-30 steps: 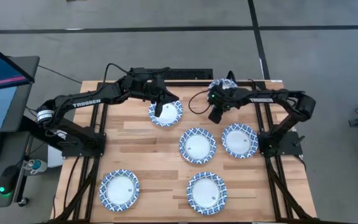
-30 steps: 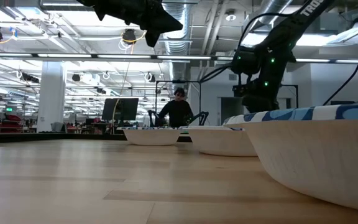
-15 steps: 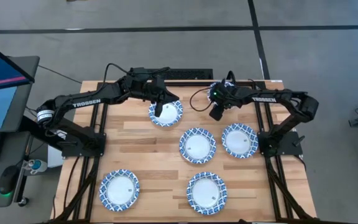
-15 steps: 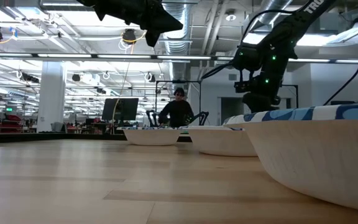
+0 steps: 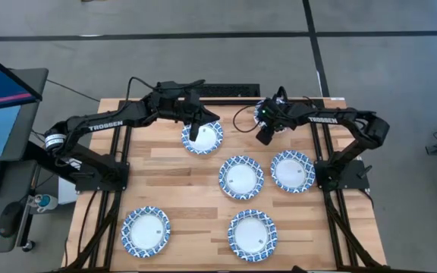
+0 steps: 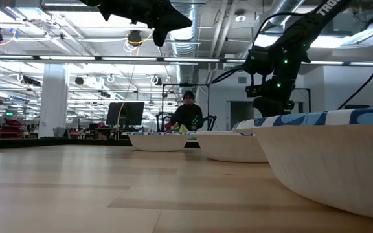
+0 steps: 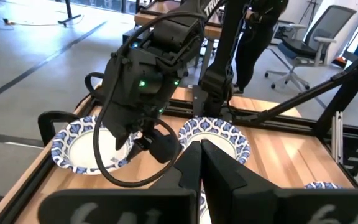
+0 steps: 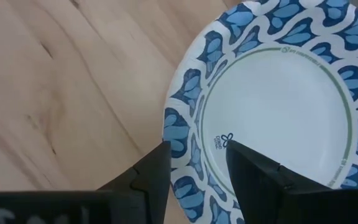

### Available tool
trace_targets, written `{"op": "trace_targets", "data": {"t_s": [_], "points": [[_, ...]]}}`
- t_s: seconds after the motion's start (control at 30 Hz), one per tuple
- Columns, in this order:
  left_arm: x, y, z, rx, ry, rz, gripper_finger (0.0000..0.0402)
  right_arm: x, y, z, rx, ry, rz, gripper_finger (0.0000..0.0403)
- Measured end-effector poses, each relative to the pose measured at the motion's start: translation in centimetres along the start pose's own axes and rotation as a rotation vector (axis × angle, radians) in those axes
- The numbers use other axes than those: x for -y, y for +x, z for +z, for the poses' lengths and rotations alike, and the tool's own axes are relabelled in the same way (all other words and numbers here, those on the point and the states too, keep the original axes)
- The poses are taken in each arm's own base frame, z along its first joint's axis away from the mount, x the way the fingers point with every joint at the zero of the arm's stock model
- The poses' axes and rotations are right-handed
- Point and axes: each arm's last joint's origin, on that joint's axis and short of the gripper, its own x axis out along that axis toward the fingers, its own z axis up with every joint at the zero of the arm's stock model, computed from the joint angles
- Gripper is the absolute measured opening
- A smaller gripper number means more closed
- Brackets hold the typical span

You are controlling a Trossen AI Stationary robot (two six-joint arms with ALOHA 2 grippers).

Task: Nest bowls inside each other
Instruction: Stack the white bowl on top of the other white bowl

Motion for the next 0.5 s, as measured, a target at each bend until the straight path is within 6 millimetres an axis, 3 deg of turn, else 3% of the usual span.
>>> {"op": "trace_targets", "data": {"t_s": [0.5], "points": [[0.0, -0.1, 0.1, 0.003, 0.007, 0.002, 0.0000, -0.7, 1.7, 0.1, -0.025, 0.007, 0.025, 0.0175]]}}
